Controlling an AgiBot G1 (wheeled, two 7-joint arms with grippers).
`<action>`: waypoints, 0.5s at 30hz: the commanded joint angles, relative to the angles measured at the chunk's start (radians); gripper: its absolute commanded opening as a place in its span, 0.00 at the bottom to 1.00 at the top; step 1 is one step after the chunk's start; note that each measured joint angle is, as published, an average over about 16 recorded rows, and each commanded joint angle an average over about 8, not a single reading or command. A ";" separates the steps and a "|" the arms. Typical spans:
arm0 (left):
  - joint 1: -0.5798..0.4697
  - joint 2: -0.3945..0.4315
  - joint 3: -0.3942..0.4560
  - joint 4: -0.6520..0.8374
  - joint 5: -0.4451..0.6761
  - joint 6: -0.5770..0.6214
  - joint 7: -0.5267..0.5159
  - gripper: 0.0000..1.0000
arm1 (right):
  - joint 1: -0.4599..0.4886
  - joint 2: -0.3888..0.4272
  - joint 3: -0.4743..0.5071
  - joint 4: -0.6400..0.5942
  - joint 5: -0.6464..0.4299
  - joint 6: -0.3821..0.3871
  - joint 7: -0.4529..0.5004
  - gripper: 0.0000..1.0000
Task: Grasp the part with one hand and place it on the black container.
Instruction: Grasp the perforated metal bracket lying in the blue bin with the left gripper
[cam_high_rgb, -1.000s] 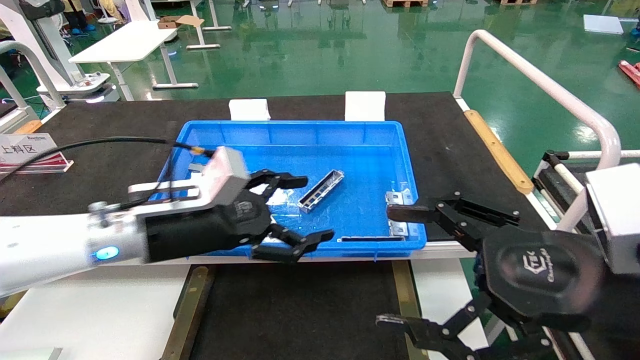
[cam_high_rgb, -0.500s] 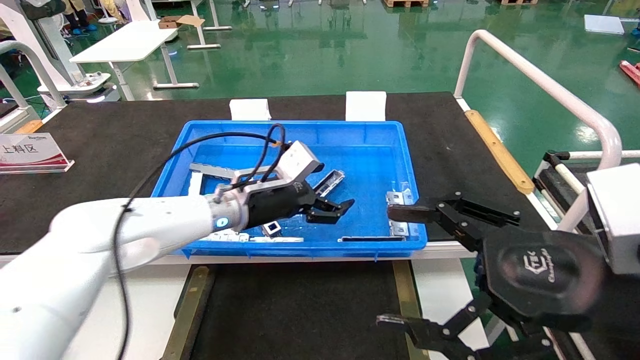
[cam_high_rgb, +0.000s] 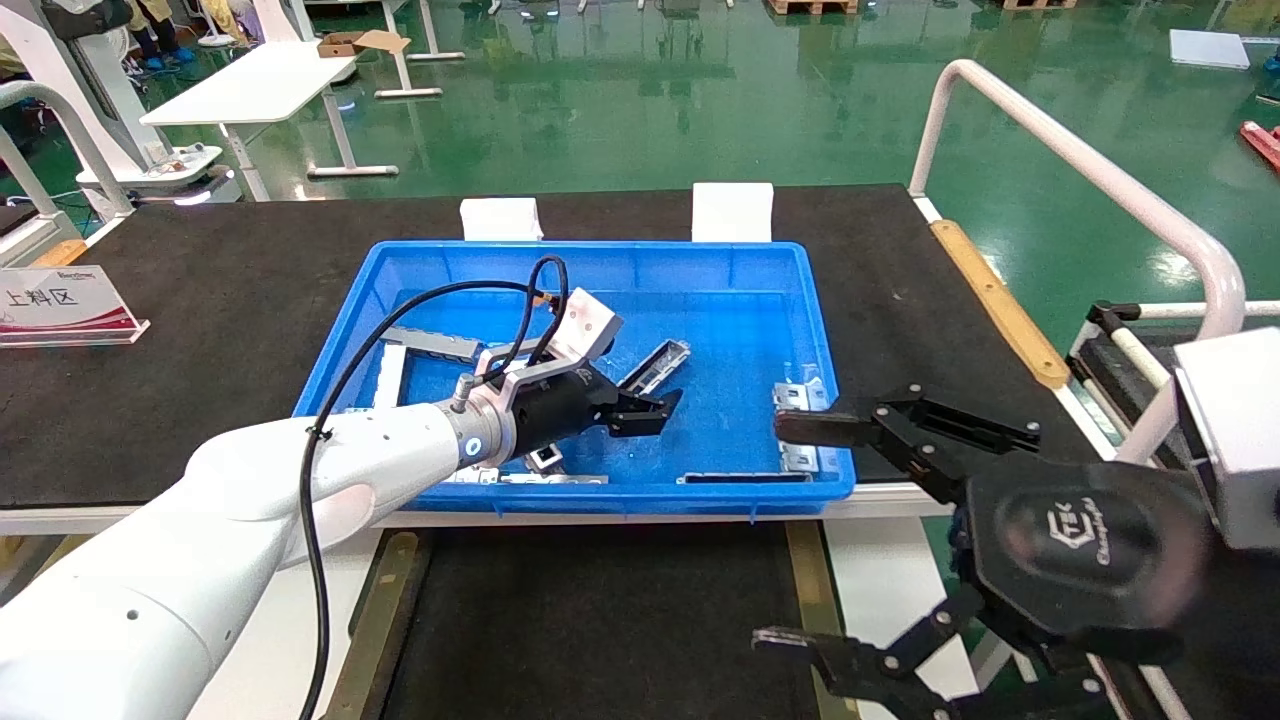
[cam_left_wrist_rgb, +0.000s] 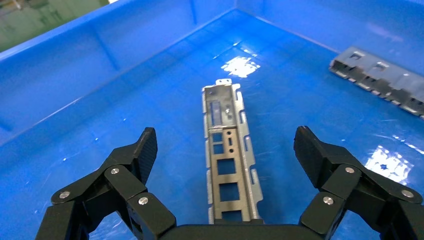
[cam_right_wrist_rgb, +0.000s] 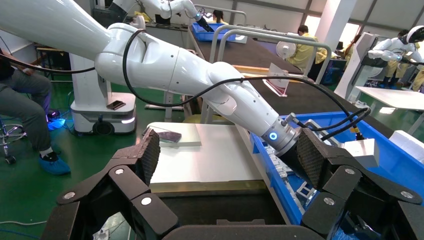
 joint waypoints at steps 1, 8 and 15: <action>0.002 0.000 0.037 -0.004 -0.019 -0.027 -0.030 0.00 | 0.000 0.000 0.000 0.000 0.000 0.000 0.000 0.00; 0.003 -0.003 0.130 -0.016 -0.072 -0.079 -0.075 0.00 | 0.000 0.000 0.000 0.000 0.000 0.000 0.000 0.00; 0.003 -0.005 0.197 -0.020 -0.126 -0.112 -0.088 0.00 | 0.000 0.000 0.000 0.000 0.000 0.000 0.000 0.00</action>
